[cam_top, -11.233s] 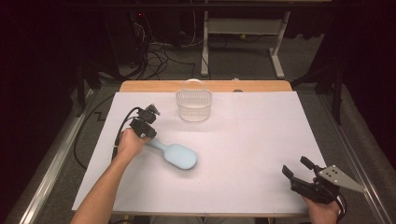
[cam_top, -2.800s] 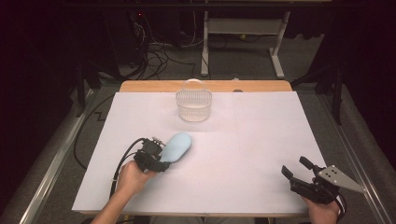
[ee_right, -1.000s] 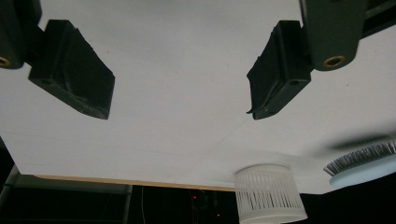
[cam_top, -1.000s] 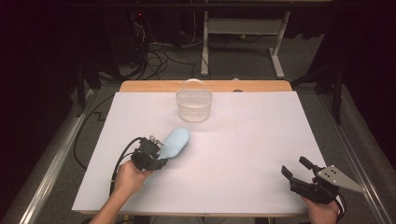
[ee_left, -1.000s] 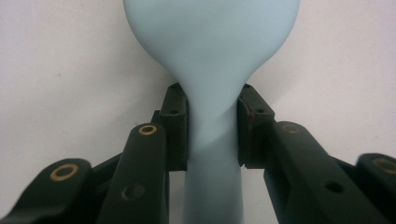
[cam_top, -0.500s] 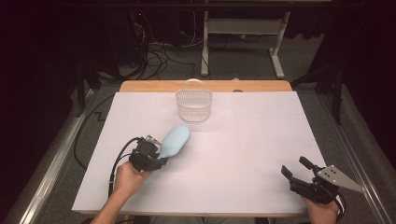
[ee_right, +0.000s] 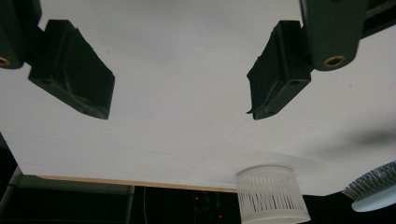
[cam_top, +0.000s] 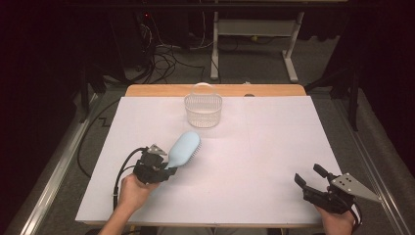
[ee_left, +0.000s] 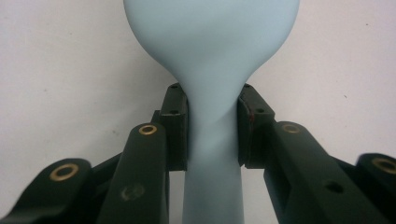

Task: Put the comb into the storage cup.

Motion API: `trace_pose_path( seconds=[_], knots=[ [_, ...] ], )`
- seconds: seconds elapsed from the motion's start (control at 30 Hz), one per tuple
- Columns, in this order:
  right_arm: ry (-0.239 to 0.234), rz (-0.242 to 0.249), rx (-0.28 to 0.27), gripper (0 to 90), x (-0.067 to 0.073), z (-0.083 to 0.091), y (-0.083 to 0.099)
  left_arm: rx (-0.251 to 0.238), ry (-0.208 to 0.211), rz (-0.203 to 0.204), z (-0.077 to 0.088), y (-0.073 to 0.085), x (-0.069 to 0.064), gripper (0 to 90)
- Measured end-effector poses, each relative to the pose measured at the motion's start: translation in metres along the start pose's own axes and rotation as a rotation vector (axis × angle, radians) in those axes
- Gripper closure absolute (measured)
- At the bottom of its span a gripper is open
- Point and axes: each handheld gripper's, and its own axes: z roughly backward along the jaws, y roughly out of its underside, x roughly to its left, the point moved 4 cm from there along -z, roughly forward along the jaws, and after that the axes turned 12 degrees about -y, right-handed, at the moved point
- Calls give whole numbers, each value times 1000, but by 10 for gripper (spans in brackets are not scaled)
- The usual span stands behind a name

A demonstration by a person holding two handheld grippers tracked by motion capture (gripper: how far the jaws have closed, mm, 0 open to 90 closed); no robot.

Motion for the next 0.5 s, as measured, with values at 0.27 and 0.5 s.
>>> trace_pose_path(
  seconds=[0.27, 0.5],
  knots=[
    [-2, 6, 3, 230, 1, -1, 0, -32, 19, -6, 3, 5, -5, 678],
    [-4, 22, 6, 229, 4, -3, -2, -61, 36, -27, 8, 5, -13, 677]
  ],
)
